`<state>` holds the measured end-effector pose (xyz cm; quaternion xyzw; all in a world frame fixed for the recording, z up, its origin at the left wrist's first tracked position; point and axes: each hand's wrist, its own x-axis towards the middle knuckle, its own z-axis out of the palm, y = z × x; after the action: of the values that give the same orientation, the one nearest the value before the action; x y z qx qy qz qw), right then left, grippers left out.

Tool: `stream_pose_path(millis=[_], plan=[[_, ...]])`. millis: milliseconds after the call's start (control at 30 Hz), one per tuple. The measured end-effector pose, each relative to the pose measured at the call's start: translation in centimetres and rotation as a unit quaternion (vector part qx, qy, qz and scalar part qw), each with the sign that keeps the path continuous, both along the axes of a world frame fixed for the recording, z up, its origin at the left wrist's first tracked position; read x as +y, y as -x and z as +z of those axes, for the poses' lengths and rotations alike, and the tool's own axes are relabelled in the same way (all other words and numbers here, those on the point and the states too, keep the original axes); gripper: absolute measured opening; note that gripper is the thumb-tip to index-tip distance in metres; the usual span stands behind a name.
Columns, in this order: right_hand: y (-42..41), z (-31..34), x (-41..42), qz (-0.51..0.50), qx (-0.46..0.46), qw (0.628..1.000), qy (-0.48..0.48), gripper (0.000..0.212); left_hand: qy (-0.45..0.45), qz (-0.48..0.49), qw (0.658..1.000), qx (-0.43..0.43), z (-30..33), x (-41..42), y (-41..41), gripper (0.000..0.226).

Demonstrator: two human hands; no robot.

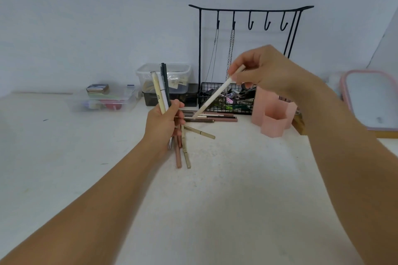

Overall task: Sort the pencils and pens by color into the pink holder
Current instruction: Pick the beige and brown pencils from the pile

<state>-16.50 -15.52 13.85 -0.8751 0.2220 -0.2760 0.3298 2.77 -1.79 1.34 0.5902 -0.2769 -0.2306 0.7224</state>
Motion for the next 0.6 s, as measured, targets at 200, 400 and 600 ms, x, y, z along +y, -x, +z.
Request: stream_pose_path(millis=[200, 400, 600], plan=[[-2.2, -0.8, 2.3, 0.066, -0.036, 0.995, -0.068, 0.025, -0.013, -0.157, 0.986, 0.050, 0.8, 0.8, 1.9, 0.033], [-5.0, -3.4, 2.8, 0.059, -0.083, 0.993, -0.058, 0.032, -0.025, -0.251, 0.966, 0.060, 0.8, 1.0, 2.1, 0.042], [-6.6, -5.7, 2.6, 0.062, -0.169, 0.973, -0.147, 0.028, -0.017, -0.193, 0.978, 0.073, 0.8, 0.9, 1.3, 0.038]])
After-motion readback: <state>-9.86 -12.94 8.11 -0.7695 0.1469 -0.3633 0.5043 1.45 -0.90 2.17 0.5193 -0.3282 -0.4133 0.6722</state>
